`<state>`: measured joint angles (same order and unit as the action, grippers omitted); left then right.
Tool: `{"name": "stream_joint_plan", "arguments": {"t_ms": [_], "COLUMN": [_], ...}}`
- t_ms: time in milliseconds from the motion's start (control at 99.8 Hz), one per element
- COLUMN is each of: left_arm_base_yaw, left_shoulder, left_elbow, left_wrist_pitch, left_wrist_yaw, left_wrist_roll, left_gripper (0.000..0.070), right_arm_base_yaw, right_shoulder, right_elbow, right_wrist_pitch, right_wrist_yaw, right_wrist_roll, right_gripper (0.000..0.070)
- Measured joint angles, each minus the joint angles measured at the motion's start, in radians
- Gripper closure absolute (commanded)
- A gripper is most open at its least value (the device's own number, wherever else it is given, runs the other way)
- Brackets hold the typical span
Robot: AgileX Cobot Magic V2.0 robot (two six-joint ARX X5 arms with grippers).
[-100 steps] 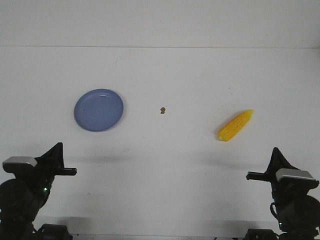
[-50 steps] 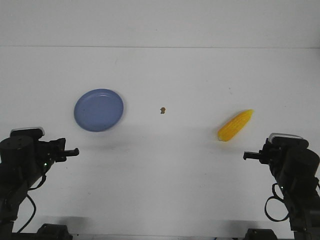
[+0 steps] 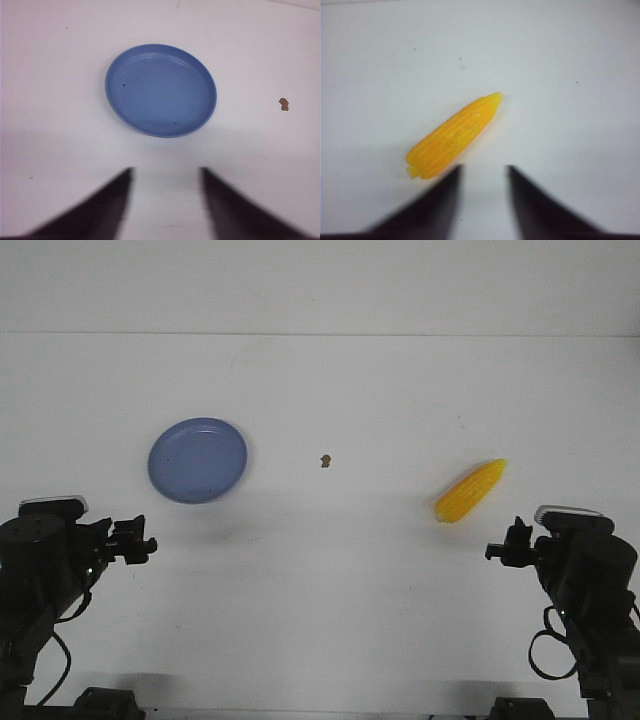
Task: Place corn on plate with both arms
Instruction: 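Raise both arms and open both grippers toward plate and corn, then grip the blue plate rim with the left gripper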
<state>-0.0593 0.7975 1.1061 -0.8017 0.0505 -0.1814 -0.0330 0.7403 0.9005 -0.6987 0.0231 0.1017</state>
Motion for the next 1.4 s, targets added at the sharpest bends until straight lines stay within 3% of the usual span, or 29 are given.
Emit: {"name": "stream_joint_plan", "arguments": {"t_ms": [281, 431, 832, 1092, 1403], "left_arm_base_yaw": [0.000, 0.006, 0.123, 0.156, 0.155], "left_shoulder": [0.004, 0.070, 0.573, 0.863, 1.052], "left_elbow": [0.000, 0.001, 0.031, 0.154, 0.273], "left_wrist_pitch": [0.005, 0.071, 0.329, 0.357, 0.359], "left_wrist_yaw": [0.000, 0.000, 0.000, 0.000, 0.000], "left_wrist_roll": [0.000, -0.005, -0.039, -0.039, -0.039], "left_gripper": [0.0142, 0.0142, 0.0143, 0.0143, 0.0143], "right_arm_base_yaw": [0.000, 0.000, 0.000, 0.000, 0.000], "right_shoulder": [-0.010, -0.011, -0.011, -0.010, -0.011], "right_elbow": [0.000, 0.000, 0.000, 0.000, 0.000], "right_wrist_pitch": [0.000, 0.000, 0.000, 0.000, 0.000], "right_wrist_yaw": [0.000, 0.000, 0.000, 0.000, 0.000], "right_wrist_roll": [0.003, 0.003, 0.003, 0.003, 0.003], "right_gripper": [0.0020, 0.0020, 0.0020, 0.0020, 0.0020]}}
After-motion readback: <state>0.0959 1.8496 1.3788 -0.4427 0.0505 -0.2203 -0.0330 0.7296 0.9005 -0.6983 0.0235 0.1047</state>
